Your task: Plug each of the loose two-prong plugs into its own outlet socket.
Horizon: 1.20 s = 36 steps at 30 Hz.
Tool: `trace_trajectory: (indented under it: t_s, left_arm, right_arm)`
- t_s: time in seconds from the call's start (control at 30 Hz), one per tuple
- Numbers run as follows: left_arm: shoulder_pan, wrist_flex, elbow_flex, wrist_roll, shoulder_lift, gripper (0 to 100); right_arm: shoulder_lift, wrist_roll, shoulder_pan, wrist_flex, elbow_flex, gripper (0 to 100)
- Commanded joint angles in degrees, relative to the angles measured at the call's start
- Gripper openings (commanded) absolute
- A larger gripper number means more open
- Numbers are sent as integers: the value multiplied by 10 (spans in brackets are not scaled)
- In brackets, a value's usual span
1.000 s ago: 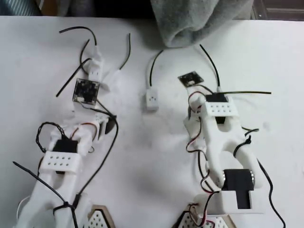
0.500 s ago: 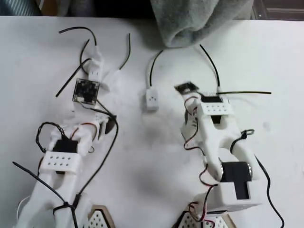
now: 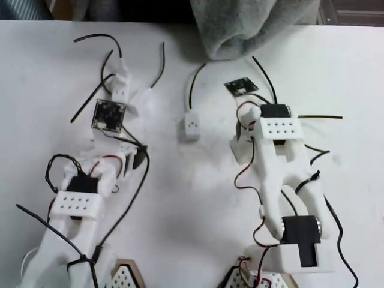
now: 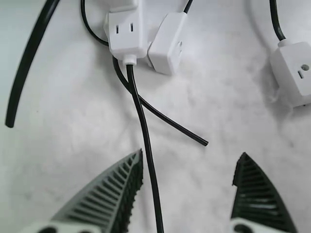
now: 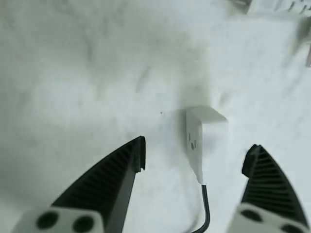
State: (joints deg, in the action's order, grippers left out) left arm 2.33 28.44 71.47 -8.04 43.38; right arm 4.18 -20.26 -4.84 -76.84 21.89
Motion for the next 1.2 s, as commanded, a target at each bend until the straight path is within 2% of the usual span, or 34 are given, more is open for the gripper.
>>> trace_trajectory:
  t_s: [0.0,0.17,0.37,0.7,0.8,0.93,1.03,1.17]
  left_arm:
    - [-4,-11,-2,1,13,294]
    - [-4,-11,-2,1,14,294]
    - [-6,-12,-2,1,14,294]
    - [-6,-12,-2,1,14,294]
    - [-6,-12,-2,1,14,294]
    - [-6,-13,-2,1,14,294]
    - [-6,-13,-2,1,14,294]
    - [-6,-13,-2,1,14,294]
  right_arm:
    - [12,0,18,11,20,316]
    - [-3,-34,51,73,68,316]
    - [-7,-45,49,63,81,316]
    - [-5,-42,-96,5,98,316]
    - [-5,-12,-135,-11,98,316]
    - [-5,-8,-178,-27,93,316]
    - [-5,-8,-183,-28,84,316]
    - [-5,-8,-154,-27,61,316]
